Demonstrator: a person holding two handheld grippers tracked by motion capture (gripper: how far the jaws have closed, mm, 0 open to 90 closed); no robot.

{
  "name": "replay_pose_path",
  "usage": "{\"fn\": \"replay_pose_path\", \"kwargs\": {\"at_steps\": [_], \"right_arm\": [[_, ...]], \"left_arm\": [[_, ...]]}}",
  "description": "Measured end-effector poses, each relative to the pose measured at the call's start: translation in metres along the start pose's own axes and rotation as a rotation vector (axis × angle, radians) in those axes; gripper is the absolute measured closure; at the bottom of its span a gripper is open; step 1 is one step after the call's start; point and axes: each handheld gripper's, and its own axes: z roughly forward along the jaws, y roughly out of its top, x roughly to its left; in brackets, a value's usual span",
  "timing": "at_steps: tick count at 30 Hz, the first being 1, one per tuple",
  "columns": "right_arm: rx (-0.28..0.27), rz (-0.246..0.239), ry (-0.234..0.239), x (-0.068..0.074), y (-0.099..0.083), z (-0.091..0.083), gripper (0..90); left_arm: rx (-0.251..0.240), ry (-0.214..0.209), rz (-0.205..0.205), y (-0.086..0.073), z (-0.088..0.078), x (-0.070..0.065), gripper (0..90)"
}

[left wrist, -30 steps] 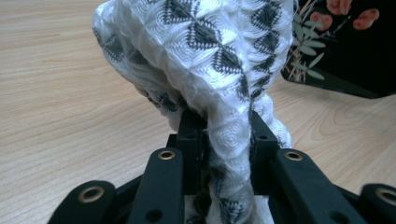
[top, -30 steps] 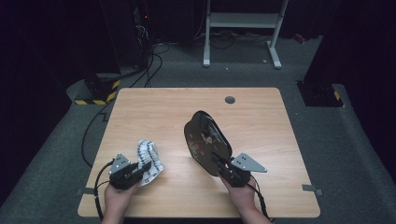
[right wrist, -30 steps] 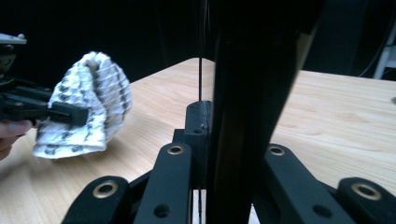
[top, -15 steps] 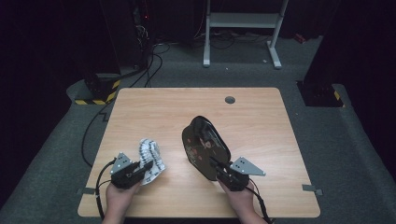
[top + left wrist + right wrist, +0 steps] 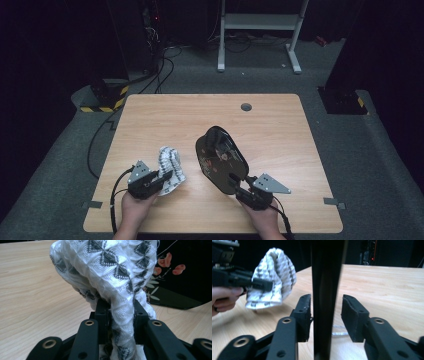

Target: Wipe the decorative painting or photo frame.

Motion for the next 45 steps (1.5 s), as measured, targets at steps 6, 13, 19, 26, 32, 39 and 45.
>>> {"fn": "replay_pose_path", "kwargs": {"at_steps": [6,13,19,26,32,39,45], "right_arm": [[0.016,-0.019,0.003,0.002,-0.008,-0.007,62.9],[0.029,-0.003,0.006,0.004,-0.012,-0.003,65.5],[0.028,-0.002,0.012,0.002,-0.012,-0.001,68.4],[0.000,-0.004,0.005,0.001,-0.008,-0.003,73.0],[0.020,-0.022,-0.033,0.008,-0.005,-0.001,78.7],[0.031,-0.045,-0.029,0.012,-0.005,0.000,78.6],[0.034,-0.024,-0.016,0.010,-0.006,0.000,78.6]], "left_arm": [[-0.001,-0.008,0.013,0.004,0.008,-0.003,72.6],[-0.004,-0.004,0.015,0.006,0.010,-0.004,72.6],[-0.006,0.001,0.008,0.006,0.008,-0.005,72.6],[-0.038,0.003,0.018,0.029,0.008,-0.014,73.6],[-0.047,0.011,0.067,0.057,0.018,-0.024,73.8],[-0.043,0.005,0.113,0.088,0.029,-0.036,74.1],[-0.048,-0.042,0.168,0.107,0.037,-0.057,74.7]]}}
